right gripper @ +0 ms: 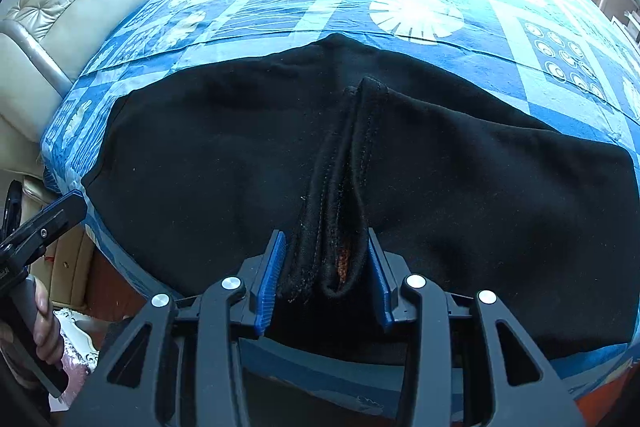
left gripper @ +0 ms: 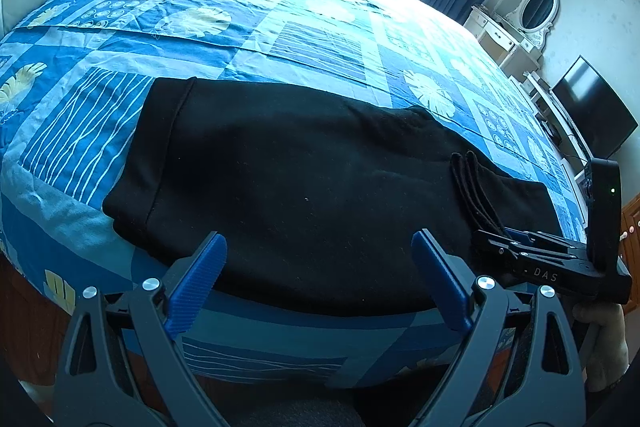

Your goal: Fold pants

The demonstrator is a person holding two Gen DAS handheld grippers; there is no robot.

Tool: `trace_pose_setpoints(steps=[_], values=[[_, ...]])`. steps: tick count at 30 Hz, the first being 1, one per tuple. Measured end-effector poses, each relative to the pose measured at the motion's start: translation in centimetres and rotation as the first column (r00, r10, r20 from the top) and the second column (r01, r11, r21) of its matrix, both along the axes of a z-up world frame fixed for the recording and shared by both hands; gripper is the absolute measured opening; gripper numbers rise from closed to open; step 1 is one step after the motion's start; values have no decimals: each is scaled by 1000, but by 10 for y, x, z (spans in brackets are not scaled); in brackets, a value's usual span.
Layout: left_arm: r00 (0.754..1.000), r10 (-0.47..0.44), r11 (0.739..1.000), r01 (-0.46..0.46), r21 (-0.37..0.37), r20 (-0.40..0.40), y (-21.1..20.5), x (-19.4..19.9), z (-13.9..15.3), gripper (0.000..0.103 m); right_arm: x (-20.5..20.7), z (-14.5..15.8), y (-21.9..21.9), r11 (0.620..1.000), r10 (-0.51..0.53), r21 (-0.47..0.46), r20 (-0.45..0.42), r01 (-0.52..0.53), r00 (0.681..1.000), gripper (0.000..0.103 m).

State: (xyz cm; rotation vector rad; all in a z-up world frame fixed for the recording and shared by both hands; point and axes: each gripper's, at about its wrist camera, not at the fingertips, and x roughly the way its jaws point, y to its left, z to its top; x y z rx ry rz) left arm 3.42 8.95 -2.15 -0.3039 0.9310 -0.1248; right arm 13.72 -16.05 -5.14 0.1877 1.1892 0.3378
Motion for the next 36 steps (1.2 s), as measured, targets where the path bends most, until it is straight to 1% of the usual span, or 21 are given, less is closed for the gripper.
trace_pose_setpoints(steps=[5, 8, 9, 11, 13, 15, 16, 18, 19, 20, 22, 24, 25, 27, 28, 29, 31, 32, 33, 34, 36], values=[[1000, -7, 1000, 7, 8, -1, -3, -1, 0, 94, -9, 7, 2, 999, -3, 44, 19, 2, 1000, 44], [1000, -8, 1000, 8, 11, -5, -3, -1, -2, 94, -19, 20, 2, 996, 28, 80, 58, -33, 998, 45], [1000, -10, 1000, 10, 10, -7, -3, -1, -2, 94, -22, 26, -1, 994, 42, 101, 75, -50, 996, 47], [1000, -11, 1000, 11, 11, -11, -3, -1, -4, 94, -27, 37, -15, 984, 59, 164, 105, -75, 993, 48], [1000, -14, 1000, 14, 11, -15, -3, 0, -5, 94, -28, 47, -40, 978, 28, 200, 131, -54, 991, 48], [1000, -17, 1000, 17, 10, -18, -4, 0, -6, 94, -26, 55, -79, 972, -40, 236, 149, 4, 988, 51], [1000, -19, 1000, 19, 8, -18, -5, -1, -6, 94, -24, 57, -102, 971, -86, 234, 159, 47, 984, 55], [1000, -22, 1000, 22, 6, -19, -6, -1, -7, 94, -19, 54, -153, 963, -207, 205, 165, 172, 964, 57], [1000, -23, 1000, 24, 3, -19, -6, -1, -7, 94, -15, 47, -180, 948, -277, 202, 150, 245, 949, 57], [1000, -26, 1000, 26, -2, -18, -7, -1, -6, 94, -12, 36, -208, 924, -349, 210, 121, 320, 929, 57], [999, -26, 1000, 26, -10, -19, -9, -1, -6, 94, -4, 6, -254, 868, -453, 242, 31, 433, 891, 57], [999, -28, 999, 28, -19, -22, -11, -1, -6, 94, 5, -27, -279, 825, -476, 306, -78, 475, 876, 57], [999, -30, 999, 29, -25, -24, -11, -1, -6, 94, 8, -41, -285, 800, -475, 355, -119, 484, 872, 57], [999, -31, 999, 30, -27, -30, -13, -2, -8, 94, 14, -62, -292, 739, -463, 463, -179, 489, 868, 57], [999, -33, 999, 32, -24, -32, -15, -2, -8, 94, 17, -70, -293, 710, -458, 503, -202, 493, 866, 55], [999, -36, 999, 35, -21, -33, -16, -2, -9, 94, 19, -76, -293, 691, -459, 524, -216, 499, 862, 55], [998, -44, 999, 43, -14, -37, -18, -3, -10, 94, 23, -86, -293, 672, -456, 542, -234, 504, 859, 37], [998, -46, 999, 46, -10, -40, -19, -3, -11, 94, 23, -91, -294, 672, -460, 531, -246, 516, 853, 31], [998, -49, 999, 49, -8, -43, -20, -3, -13, 94, 23, -98, -295, 661, -469, 530, -263, 532, 843, 24], [998, -52, 999, 52, -7, -48, -20, -3, -14, 94, 21, -104, -297, 641, -473, 544, -277, 542, 837, 22], [997, -55, 998, 55, -7, -56, -21, -2, -17, 94, 19, -111, -298, 616, -478, 564, -288, 550, 830, 21]])
